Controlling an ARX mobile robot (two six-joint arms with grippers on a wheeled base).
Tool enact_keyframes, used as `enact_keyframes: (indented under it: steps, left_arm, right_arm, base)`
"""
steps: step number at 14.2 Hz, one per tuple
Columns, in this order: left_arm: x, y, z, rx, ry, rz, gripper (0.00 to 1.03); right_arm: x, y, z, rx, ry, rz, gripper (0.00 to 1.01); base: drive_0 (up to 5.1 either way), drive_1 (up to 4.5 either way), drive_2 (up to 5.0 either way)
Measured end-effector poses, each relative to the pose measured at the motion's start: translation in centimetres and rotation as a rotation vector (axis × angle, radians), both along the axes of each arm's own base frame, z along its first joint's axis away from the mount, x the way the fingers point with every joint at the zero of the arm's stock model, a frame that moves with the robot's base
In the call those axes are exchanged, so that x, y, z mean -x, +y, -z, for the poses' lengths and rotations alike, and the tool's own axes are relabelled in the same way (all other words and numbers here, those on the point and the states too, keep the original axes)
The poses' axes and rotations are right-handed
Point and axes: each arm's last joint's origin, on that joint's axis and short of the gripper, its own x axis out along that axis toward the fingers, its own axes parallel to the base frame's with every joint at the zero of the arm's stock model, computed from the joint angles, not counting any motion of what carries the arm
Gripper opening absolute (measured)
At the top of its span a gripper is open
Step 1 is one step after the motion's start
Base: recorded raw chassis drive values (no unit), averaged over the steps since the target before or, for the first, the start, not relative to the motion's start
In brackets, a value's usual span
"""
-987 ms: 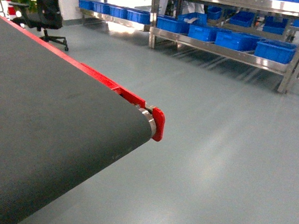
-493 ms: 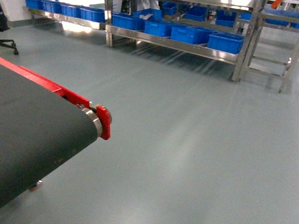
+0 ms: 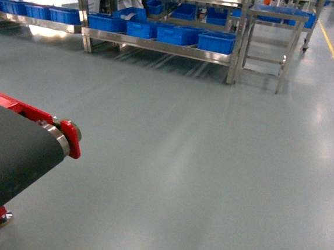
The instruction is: Sort blue parts and orange caps into right shelf containers
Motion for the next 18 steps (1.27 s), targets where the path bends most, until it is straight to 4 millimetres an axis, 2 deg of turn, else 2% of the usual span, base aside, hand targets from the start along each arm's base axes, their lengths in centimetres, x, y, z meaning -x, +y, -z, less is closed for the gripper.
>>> enact_keyframes:
  steps: [18]
  left_arm:
    - [0.00, -0.02, 0.00, 0.000, 0.000, 0.003, 0.44]
  right_arm:
    - [0.00, 0.00, 0.00, 0.000, 0.000, 0.001, 0.44]
  base:
    - [-1.4, -1.42, -1.4]
